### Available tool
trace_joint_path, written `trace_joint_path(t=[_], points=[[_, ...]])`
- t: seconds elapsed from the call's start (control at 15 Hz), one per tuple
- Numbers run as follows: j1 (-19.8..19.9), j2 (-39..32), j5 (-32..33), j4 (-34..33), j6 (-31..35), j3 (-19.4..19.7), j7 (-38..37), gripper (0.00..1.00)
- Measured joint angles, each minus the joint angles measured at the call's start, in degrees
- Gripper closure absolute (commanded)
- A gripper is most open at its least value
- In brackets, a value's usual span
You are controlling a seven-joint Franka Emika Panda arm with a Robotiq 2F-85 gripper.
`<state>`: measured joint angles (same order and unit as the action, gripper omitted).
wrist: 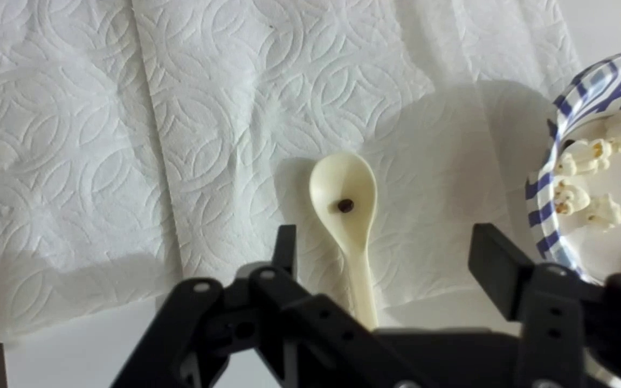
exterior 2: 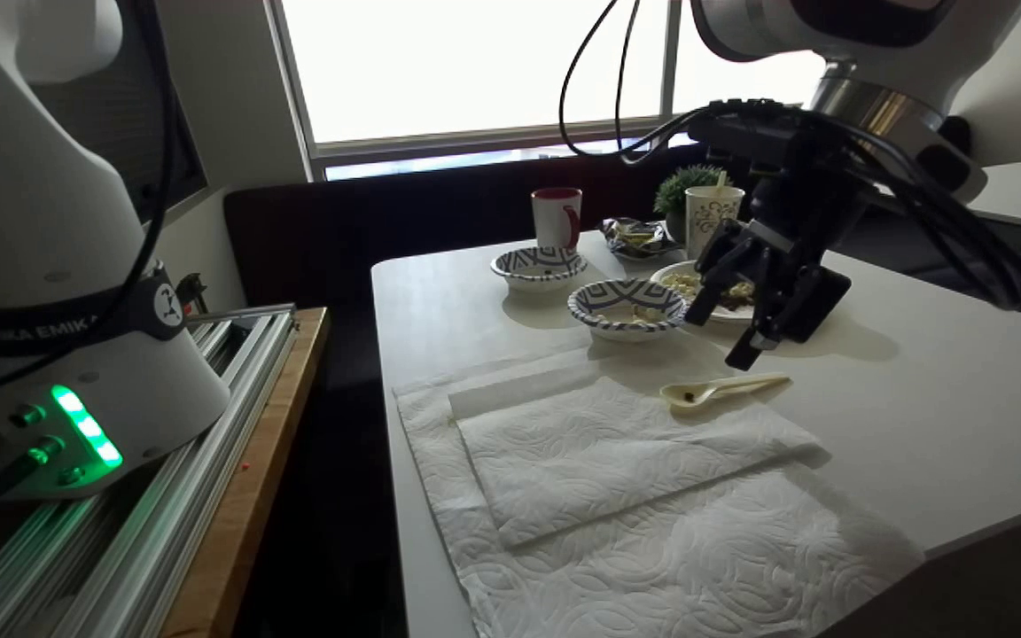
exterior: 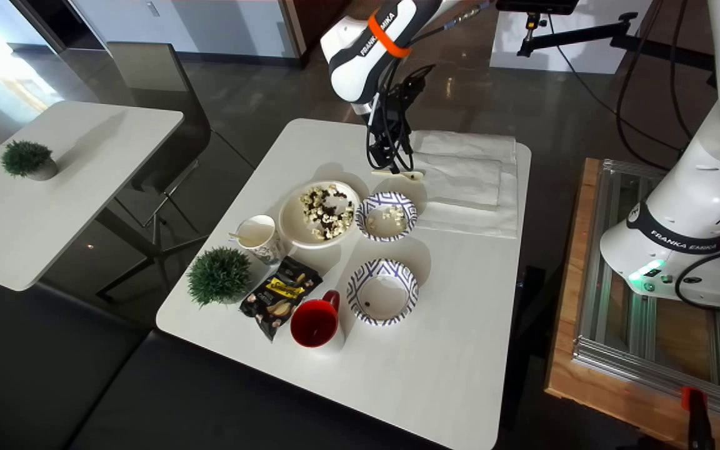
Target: Empty the spoon into the bowl on the left then place the spoon back
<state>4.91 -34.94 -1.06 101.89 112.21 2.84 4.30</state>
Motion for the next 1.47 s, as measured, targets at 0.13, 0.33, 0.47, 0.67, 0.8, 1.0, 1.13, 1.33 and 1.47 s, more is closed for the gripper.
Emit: trace_joint_path(t=[0.13,0.33,0.47,0.67,0.8,1.0,1.13,1.33,1.47], points=[[0.14,-2.15,-0.03,-1.88,-0.11,-0.13,0.0,0.35],[0.23,-4.74,-0.03,-4.26,-0.12,-0.24,0.0,0.42],[0.27,-6.04,-0.04,-5.58,-0.15,-0.38,0.07,0.46],[0.32,-7.36,-0.04,-7.13,-0.27,-0.7,0.22,0.71],[0.32,-7.92,-0.04,-7.86,-0.41,-0.89,0.22,0.83],[0.32,-8.41,-0.04,-8.46,-0.58,-0.96,0.22,0.82],[0.33,-8.51,-0.04,-8.56,-0.68,-0.96,0.22,0.82],[0.35,-8.53,-0.04,-8.58,-0.97,-0.96,0.23,0.94],[0.36,-8.53,-0.03,-8.59,-1.36,-0.96,0.24,0.95]])
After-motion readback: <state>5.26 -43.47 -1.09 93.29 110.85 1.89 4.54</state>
